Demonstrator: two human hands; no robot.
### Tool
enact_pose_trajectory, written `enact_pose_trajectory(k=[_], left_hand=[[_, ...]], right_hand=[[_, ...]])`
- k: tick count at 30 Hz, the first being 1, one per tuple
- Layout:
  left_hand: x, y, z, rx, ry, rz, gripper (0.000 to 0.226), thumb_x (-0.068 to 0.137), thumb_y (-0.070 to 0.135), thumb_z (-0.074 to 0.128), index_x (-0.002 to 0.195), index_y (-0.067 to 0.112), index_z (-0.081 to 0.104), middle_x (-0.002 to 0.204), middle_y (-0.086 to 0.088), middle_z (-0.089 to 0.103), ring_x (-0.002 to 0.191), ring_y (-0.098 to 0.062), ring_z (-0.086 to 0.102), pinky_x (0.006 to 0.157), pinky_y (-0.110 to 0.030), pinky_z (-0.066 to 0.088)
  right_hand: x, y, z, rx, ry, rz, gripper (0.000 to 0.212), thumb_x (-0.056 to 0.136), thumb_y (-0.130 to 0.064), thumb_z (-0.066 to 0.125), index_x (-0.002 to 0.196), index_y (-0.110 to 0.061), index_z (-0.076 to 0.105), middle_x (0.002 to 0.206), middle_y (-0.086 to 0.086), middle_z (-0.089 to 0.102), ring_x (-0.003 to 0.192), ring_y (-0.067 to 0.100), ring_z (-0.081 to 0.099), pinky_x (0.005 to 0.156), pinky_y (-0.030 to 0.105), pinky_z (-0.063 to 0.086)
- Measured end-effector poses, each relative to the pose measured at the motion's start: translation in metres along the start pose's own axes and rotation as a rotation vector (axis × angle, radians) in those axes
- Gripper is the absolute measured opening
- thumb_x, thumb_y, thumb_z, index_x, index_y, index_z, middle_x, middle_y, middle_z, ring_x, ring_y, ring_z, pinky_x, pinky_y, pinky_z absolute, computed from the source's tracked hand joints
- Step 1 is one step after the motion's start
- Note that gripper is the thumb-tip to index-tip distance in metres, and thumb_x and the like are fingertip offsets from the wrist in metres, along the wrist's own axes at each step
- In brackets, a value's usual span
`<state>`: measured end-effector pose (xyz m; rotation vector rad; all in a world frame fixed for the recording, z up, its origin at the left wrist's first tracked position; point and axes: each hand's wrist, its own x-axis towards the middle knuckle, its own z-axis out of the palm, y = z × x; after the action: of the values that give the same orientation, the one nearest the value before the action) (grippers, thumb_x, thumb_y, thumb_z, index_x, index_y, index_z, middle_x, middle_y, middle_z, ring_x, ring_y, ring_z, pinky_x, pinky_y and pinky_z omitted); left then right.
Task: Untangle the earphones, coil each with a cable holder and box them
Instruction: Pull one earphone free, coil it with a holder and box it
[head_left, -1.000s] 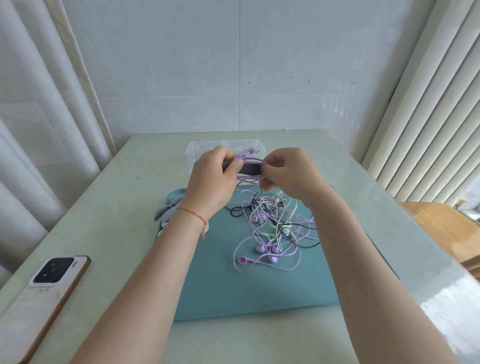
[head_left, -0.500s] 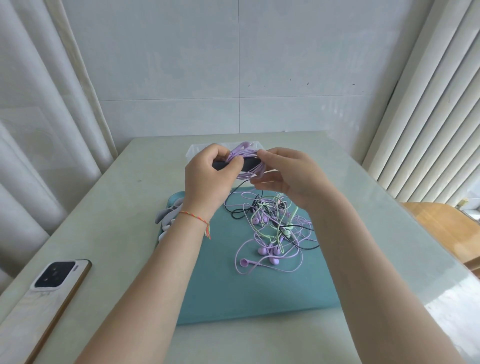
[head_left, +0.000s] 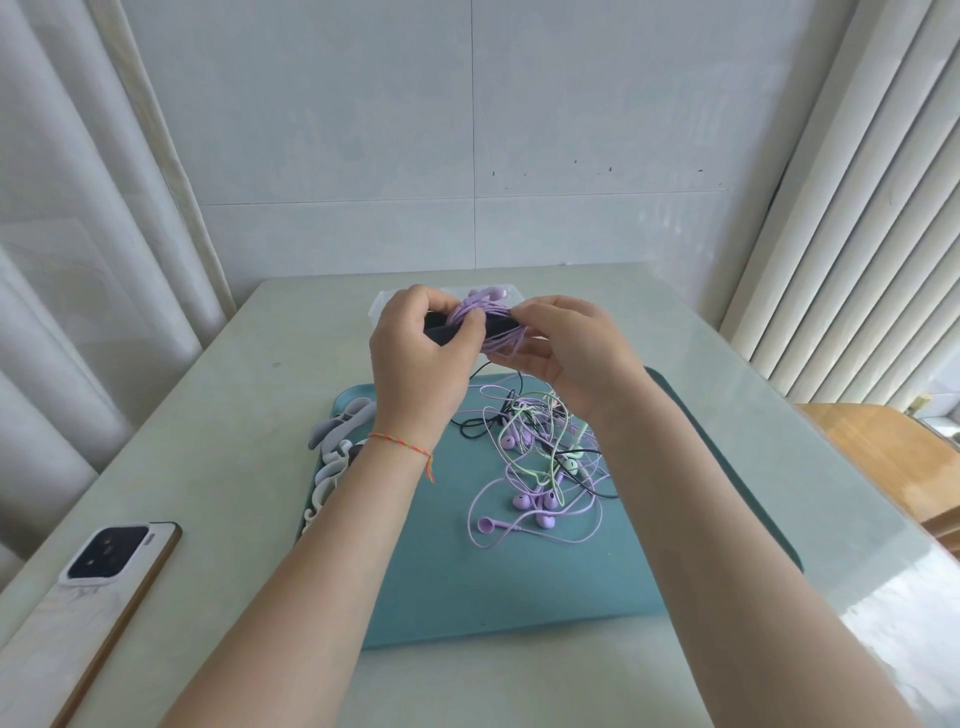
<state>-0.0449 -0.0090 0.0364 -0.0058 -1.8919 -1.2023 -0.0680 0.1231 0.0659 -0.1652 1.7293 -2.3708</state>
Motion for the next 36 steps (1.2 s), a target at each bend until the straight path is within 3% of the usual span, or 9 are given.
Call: enact_pose_trajectory(k=[4, 7, 11, 14, 19, 23, 28, 32, 36], left_hand=[[-0.001, -0.001, 0.002, 0.132, -0.006, 0.231, 0.014, 0.077, 0.008, 0.069, 0.070, 0.006, 0.057, 0.074, -0.003, 0.056, 0.070, -0.013, 0.048, 0.063, -0.016, 0.037], [-0.004, -0.002, 0.004, 0.188, -0.008, 0.319, 0.015, 0.078, 0.007, 0.067, 0.069, 0.004, 0.055, 0.074, -0.004, 0.054, 0.069, -0.013, 0.044, 0.060, -0.022, 0.037], [-0.003, -0.001, 0.003, 0.143, 0.006, 0.333, 0.013, 0.078, 0.011, 0.063, 0.069, 0.005, 0.056, 0.074, -0.004, 0.055, 0.070, -0.016, 0.049, 0.061, -0.024, 0.041], [-0.003, 0.001, 0.001, 0.107, -0.007, 0.313, 0.011, 0.077, 0.014, 0.064, 0.074, 0.006, 0.057, 0.077, -0.002, 0.057, 0.071, -0.018, 0.053, 0.063, -0.022, 0.044], [-0.001, 0.000, -0.002, 0.061, -0.023, 0.233, 0.008, 0.077, 0.009, 0.064, 0.081, 0.008, 0.057, 0.082, -0.001, 0.061, 0.075, -0.022, 0.062, 0.066, -0.034, 0.051], [0.003, 0.004, -0.005, -0.147, -0.104, 0.007, 0.010, 0.081, 0.005, 0.064, 0.082, 0.013, 0.057, 0.080, -0.005, 0.069, 0.074, -0.013, 0.068, 0.068, -0.025, 0.052], [0.010, 0.001, -0.005, -0.413, -0.130, -0.385, 0.011, 0.090, 0.016, 0.066, 0.083, 0.011, 0.059, 0.057, 0.002, 0.058, 0.051, -0.011, 0.049, 0.057, -0.024, 0.045], [0.013, -0.001, -0.003, -0.600, -0.123, -0.613, 0.012, 0.094, 0.011, 0.059, 0.083, 0.008, 0.057, 0.068, -0.007, 0.057, 0.051, -0.010, 0.049, 0.052, -0.019, 0.044], [0.016, -0.004, -0.006, -0.618, -0.171, -0.668, 0.016, 0.096, 0.014, 0.057, 0.081, 0.009, 0.058, 0.072, -0.009, 0.056, 0.049, -0.013, 0.048, 0.046, -0.019, 0.040]], right_hand=[[0.003, 0.004, -0.002, -0.101, 0.003, -0.001, 0.010, 0.092, 0.003, 0.051, 0.086, 0.007, 0.058, 0.083, 0.023, 0.066, 0.065, 0.026, 0.068, 0.067, 0.032, 0.061], [0.002, 0.005, -0.004, -0.111, -0.042, 0.031, 0.014, 0.093, 0.001, 0.052, 0.090, 0.011, 0.062, 0.087, 0.023, 0.066, 0.070, 0.027, 0.067, 0.072, 0.033, 0.061], [0.003, 0.004, -0.009, -0.078, -0.067, 0.060, 0.014, 0.092, 0.000, 0.056, 0.096, 0.011, 0.063, 0.084, 0.022, 0.066, 0.071, 0.029, 0.066, 0.077, 0.036, 0.060], [0.005, 0.006, -0.009, -0.092, -0.048, 0.012, 0.010, 0.093, 0.002, 0.055, 0.098, 0.009, 0.059, 0.077, 0.018, 0.067, 0.062, 0.023, 0.067, 0.071, 0.030, 0.060], [0.009, 0.010, -0.011, -0.017, -0.049, -0.010, 0.009, 0.096, -0.001, 0.050, 0.094, 0.005, 0.057, 0.078, 0.019, 0.066, 0.061, 0.021, 0.069, 0.065, 0.028, 0.059], [0.011, 0.008, -0.016, 0.128, -0.097, 0.056, 0.009, 0.096, -0.004, 0.051, 0.091, -0.001, 0.058, 0.076, 0.012, 0.069, 0.066, 0.021, 0.069, 0.065, 0.026, 0.058], [0.011, 0.009, -0.012, 0.280, -0.148, 0.055, 0.011, 0.097, -0.006, 0.051, 0.089, -0.004, 0.059, 0.074, 0.007, 0.067, 0.062, 0.015, 0.064, 0.063, 0.022, 0.056], [0.011, 0.014, -0.007, 0.201, -0.154, -0.031, 0.010, 0.096, -0.005, 0.051, 0.090, -0.006, 0.059, 0.073, 0.006, 0.066, 0.064, 0.014, 0.064, 0.067, 0.025, 0.057], [0.009, 0.014, -0.007, 0.020, -0.115, -0.134, 0.006, 0.092, -0.003, 0.058, 0.098, -0.004, 0.058, 0.077, 0.010, 0.068, 0.068, 0.019, 0.063, 0.073, 0.032, 0.058]])
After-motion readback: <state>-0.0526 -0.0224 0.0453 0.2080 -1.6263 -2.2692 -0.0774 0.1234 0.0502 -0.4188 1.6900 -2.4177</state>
